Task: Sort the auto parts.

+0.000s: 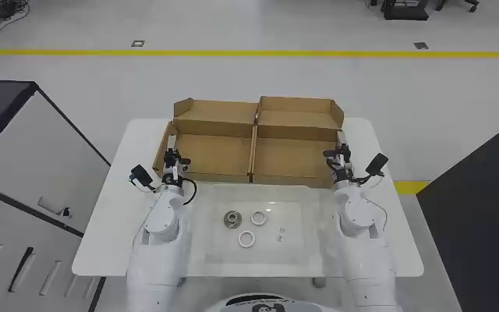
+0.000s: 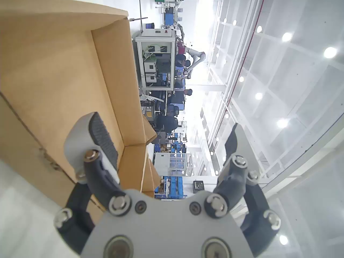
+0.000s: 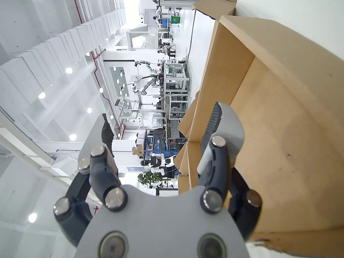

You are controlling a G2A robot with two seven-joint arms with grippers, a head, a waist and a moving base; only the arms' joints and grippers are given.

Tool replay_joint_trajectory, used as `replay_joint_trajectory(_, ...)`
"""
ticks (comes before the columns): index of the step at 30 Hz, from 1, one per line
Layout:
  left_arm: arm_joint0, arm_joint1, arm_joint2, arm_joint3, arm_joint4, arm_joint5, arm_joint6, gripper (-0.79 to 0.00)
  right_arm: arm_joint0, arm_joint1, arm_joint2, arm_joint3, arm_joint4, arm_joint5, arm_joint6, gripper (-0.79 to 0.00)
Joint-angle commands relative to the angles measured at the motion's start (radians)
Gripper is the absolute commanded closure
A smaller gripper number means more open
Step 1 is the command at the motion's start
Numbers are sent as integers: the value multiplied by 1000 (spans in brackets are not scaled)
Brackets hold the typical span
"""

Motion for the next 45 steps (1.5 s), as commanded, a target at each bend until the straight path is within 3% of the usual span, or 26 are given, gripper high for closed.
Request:
replay_joint_trajectory(1, 0, 0, 0, 0, 0, 0, 0, -785, 0, 0, 0, 0, 0, 0, 0, -673)
replay_joint_trajectory(7, 0, 0, 0, 0, 0, 0, 0, -785, 0, 0, 0, 0, 0, 0, 0, -670)
replay_joint_trajectory(8, 0, 0, 0, 0, 0, 0, 0, -785, 1, 0, -1, -3, -3, -2, 3, -785)
replay_joint_trajectory(15, 0, 0, 0, 0, 0, 0, 0, -785, 13, 17, 12, -94, -62, 27, 104, -785)
replay_joint_trajectory(20, 0, 0, 0, 0, 0, 0, 0, -785, 32, 33, 22, -176, -104, 111, 245, -785)
replay_joint_trajectory(27, 0, 0, 0, 0, 0, 0, 0, -785, 63, 69, 36, -270, -239, 159, 549, -785)
replay_joint_trajectory(36, 0, 0, 0, 0, 0, 0, 0, -785, 143, 119, 43, -315, -415, -21, 913, -785)
replay_joint_trajectory(45, 0, 0, 0, 0, 0, 0, 0, -785, 185, 144, 31, -303, -423, -158, 1031, -785)
